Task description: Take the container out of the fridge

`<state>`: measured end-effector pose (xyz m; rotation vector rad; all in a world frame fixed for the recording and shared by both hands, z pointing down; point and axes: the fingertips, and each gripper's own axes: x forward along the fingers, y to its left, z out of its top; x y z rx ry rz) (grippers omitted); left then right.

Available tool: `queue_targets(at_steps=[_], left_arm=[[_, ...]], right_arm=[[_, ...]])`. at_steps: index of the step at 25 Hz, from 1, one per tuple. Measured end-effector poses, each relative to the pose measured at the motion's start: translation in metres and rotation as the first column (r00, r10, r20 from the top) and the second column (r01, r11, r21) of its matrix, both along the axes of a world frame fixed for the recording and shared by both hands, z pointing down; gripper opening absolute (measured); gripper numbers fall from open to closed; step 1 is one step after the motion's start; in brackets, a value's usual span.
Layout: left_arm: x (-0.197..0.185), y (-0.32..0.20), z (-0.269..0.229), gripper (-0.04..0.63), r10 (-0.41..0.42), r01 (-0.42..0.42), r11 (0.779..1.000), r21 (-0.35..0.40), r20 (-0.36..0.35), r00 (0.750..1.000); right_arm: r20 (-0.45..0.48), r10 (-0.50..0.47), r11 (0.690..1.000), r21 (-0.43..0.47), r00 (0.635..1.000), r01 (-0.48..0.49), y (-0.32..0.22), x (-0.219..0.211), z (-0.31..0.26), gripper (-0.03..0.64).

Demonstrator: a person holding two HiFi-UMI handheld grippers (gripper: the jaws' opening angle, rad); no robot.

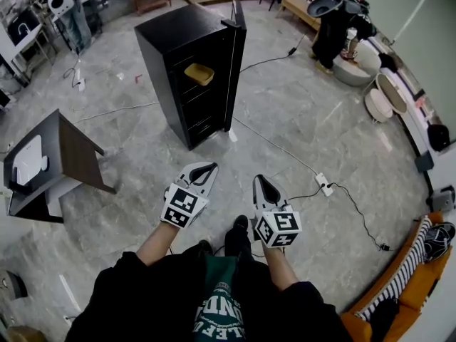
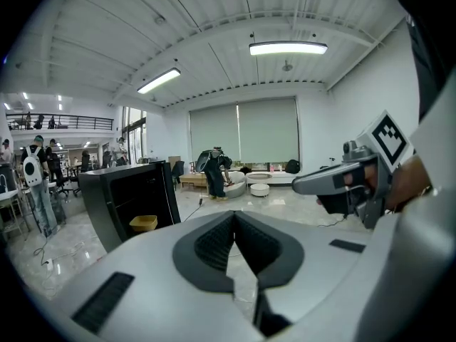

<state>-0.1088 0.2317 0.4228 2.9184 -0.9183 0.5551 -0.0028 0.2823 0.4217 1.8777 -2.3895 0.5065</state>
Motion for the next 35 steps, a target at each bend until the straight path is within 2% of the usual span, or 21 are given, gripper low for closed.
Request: queue_targets(at_steps=[21,35], left_arm=[[0.078,-0.104,-0.002,0.014,-0.088,0.088,0.996,-0.003,0.012,0.996],[0.112,-0.128,0.005,0.014,-0.170,0.171,0.985,-0.022,0.042,0.984]], right_arm=[[0.021,-0.107,0.994,-0.006,0.994,0.107,-0.113,0.075,0.003,0.037],[0.035,-0.191,0.981,-0.020,0.981,0.192,-0.142,0.115,0.010,0.037]])
